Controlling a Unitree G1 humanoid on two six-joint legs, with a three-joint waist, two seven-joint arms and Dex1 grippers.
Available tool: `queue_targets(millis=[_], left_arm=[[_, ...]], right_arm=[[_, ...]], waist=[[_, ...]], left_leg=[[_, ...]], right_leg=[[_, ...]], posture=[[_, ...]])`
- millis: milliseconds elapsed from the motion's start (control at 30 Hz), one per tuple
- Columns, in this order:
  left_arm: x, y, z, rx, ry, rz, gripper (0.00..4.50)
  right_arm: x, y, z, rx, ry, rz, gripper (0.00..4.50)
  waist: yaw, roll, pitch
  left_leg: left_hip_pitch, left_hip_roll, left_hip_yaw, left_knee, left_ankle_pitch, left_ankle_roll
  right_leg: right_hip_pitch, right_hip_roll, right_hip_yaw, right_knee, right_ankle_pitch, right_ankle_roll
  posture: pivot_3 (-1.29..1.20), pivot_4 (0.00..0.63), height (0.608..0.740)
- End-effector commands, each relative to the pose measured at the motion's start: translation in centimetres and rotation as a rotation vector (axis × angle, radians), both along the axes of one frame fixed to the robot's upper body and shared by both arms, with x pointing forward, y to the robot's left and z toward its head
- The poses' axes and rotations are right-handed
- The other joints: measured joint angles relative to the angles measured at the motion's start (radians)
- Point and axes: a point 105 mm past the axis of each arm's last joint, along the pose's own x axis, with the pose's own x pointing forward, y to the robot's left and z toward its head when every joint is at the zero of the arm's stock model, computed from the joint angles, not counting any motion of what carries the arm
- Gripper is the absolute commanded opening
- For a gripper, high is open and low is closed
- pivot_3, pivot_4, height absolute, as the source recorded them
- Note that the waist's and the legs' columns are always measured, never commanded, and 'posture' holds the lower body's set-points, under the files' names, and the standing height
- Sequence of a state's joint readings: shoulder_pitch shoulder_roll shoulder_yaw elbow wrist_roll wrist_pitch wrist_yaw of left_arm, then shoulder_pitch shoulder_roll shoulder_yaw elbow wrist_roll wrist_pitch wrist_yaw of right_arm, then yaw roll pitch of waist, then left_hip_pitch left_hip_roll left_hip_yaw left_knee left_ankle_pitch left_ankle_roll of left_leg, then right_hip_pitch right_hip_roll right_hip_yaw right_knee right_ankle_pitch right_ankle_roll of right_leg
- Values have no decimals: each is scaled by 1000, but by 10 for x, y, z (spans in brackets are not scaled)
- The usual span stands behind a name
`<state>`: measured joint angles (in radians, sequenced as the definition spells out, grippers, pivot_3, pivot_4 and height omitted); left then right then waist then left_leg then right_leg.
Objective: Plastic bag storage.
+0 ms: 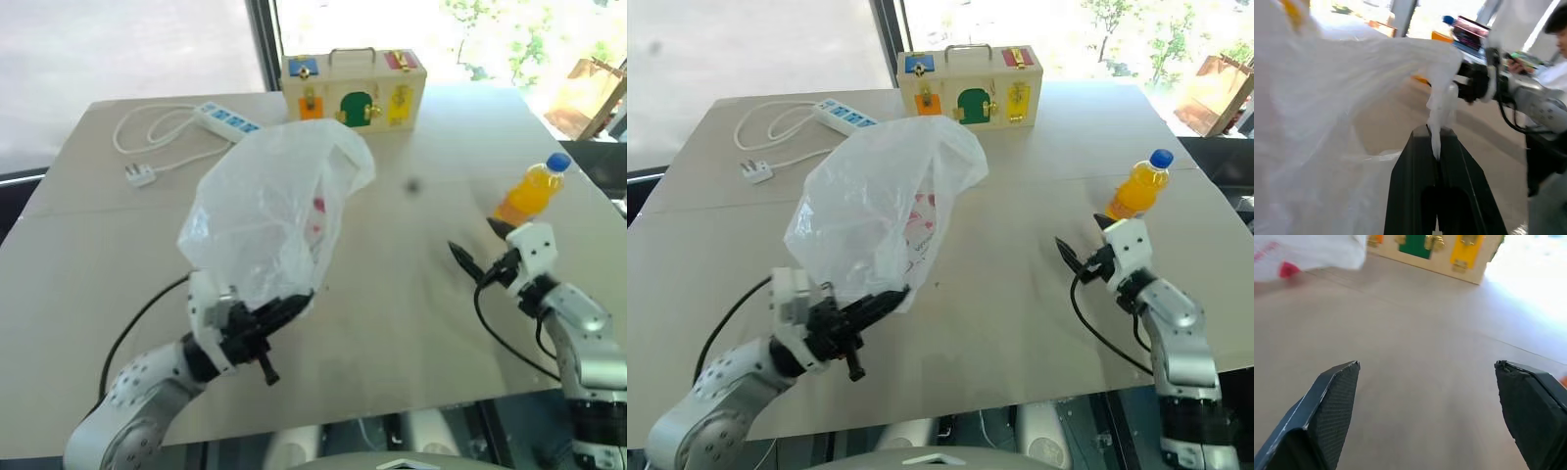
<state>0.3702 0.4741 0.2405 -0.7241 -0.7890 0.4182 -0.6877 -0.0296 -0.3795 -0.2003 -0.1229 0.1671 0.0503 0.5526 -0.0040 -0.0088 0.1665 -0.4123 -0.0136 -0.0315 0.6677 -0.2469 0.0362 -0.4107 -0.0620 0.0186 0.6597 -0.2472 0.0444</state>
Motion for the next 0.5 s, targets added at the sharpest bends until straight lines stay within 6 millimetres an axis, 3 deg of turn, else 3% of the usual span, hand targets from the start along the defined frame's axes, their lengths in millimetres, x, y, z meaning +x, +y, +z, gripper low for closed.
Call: queue_targets(millis=[33,200,333,500], left_arm=[[5,27,16,10,-115,233,0],[10,59,18,-6,-158,485,0],[3,72,9,28,-155,582,0],[-9,72,0,55,-142,614,0]], right_arm=[[-5,-25,10,-44,-141,-204,4470],[-7,-57,3,10,-159,-513,4470],[16,-61,9,79,-140,-533,4470],[51,-63,12,126,-87,-490,4470]], waist=[[0,0,0],[0,0,0],[-12,0,0],[-13,0,0]], left_leg=[[0,0,0,0,0,0],[1,0,2,0,0,0],[2,0,4,0,0,0],[5,1,7,-1,0,0]], right_leg=[[0,0,0,0,0,0],[0,5,-1,1,0,0],[0,7,2,1,0,0],[1,8,4,1,0,0]], posture=[[0,150,739],[0,150,739],[0,150,739],[0,150,739]])
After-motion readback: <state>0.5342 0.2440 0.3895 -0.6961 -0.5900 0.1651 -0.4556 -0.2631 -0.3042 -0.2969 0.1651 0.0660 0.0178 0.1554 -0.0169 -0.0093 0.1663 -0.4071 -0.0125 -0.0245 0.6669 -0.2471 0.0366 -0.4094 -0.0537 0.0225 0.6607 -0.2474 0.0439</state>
